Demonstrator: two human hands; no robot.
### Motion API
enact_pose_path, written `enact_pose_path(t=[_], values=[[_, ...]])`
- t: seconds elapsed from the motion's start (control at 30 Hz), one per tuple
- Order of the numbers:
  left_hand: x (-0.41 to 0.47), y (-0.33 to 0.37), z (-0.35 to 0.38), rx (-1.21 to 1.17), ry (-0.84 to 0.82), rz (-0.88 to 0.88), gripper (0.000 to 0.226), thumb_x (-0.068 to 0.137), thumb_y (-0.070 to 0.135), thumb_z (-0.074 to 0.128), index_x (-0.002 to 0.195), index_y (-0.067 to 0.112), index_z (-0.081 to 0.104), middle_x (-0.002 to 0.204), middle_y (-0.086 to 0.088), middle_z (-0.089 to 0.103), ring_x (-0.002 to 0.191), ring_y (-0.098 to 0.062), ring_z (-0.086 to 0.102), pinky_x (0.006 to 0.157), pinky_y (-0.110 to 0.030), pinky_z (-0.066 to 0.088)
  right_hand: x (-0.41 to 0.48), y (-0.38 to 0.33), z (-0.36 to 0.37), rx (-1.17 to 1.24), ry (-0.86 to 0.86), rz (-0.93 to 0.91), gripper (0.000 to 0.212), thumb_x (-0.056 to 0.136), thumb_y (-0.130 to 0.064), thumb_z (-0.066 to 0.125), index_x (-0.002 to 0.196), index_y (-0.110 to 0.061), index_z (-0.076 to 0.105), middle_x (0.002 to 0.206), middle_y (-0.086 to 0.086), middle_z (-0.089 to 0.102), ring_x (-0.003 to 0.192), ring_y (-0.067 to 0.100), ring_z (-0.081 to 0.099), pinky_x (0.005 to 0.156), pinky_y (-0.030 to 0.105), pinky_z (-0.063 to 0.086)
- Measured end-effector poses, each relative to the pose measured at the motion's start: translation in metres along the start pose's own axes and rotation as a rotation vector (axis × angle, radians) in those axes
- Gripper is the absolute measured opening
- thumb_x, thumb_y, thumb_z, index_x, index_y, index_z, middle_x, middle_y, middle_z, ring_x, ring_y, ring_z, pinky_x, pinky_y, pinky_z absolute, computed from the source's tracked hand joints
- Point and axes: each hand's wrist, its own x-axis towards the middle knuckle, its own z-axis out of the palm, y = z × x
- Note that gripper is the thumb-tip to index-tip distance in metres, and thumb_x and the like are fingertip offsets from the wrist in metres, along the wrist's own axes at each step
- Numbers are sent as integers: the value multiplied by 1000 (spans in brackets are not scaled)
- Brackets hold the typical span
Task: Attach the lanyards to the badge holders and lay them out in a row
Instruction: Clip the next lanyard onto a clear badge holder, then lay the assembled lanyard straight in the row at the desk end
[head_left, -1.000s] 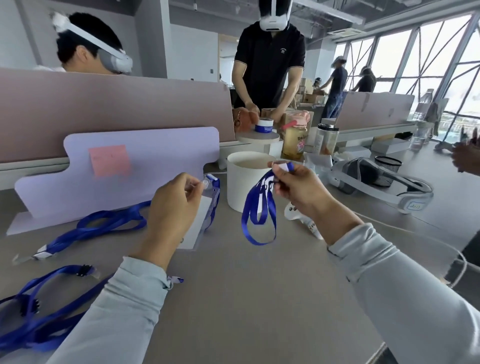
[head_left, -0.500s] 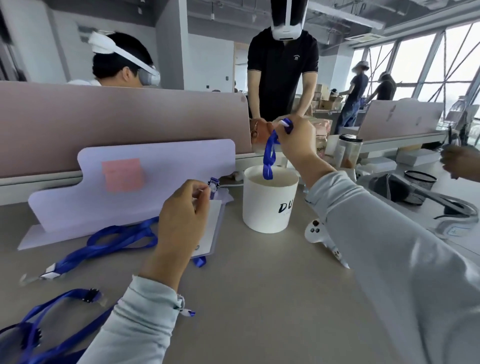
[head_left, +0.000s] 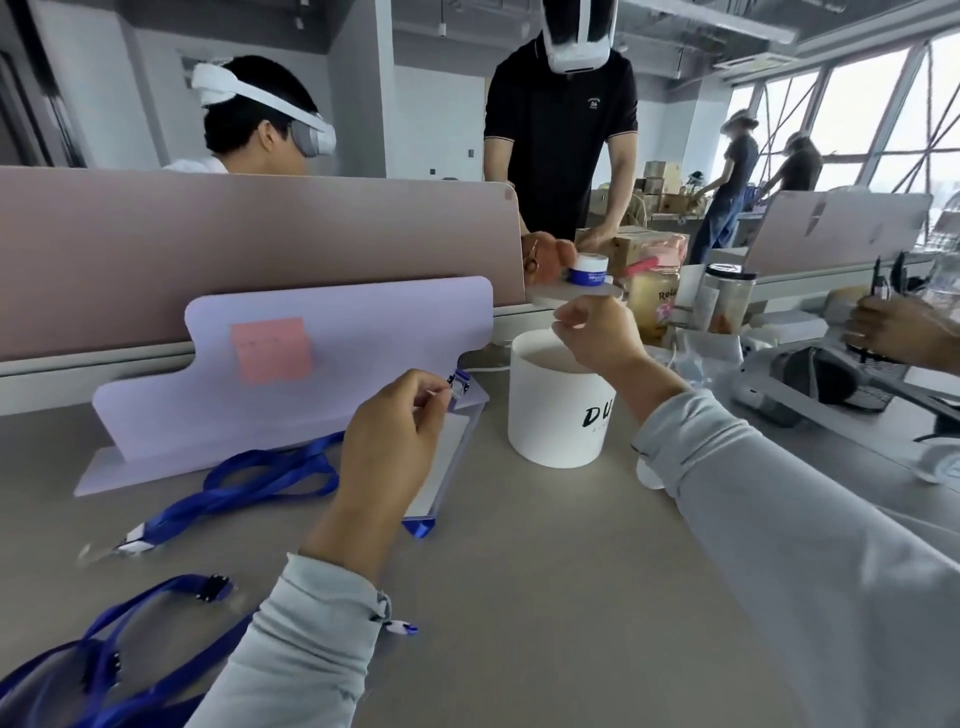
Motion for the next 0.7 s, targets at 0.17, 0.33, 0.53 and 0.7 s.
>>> enact_pose_path(t=[0.17, 0.33, 0.53, 0.7], values=[[0, 2, -31, 12, -223, -34, 11, 92, 25, 52, 92, 25, 63, 92, 10, 65, 86, -11, 60, 73, -26, 46, -59, -34, 6, 430, -384, -272, 16, 92, -7, 53, 99, -2, 67, 94, -1, 66, 73, -9, 60, 69, 9, 46], [-11, 4, -79, 50, -379, -20, 19, 90, 25, 56, 75, 35, 60, 84, 16, 63, 80, -3, 59, 69, -22, 44, -99, -66, 18, 520, -791, -304, 28, 97, -21, 45, 116, -12, 63, 114, -6, 62, 109, 2, 55, 92, 10, 42], [-34, -5, -142, 140, -319, -99, 10, 89, 24, 58, 79, 23, 60, 81, 12, 60, 78, -6, 56, 67, -21, 40, -128, -114, 42, 604, -934, -309, 30, 96, -24, 46, 74, -7, 59, 71, 2, 62, 74, 22, 51, 83, 32, 41], [-65, -19, -197, 179, -188, -213, 11, 86, 34, 60, 90, 24, 60, 78, 2, 63, 67, -10, 54, 61, -21, 41, -145, -175, 48, 577, -889, -391, 40, 96, -29, 48, 58, -15, 40, 51, -2, 37, 51, 13, 37, 61, 23, 40]])
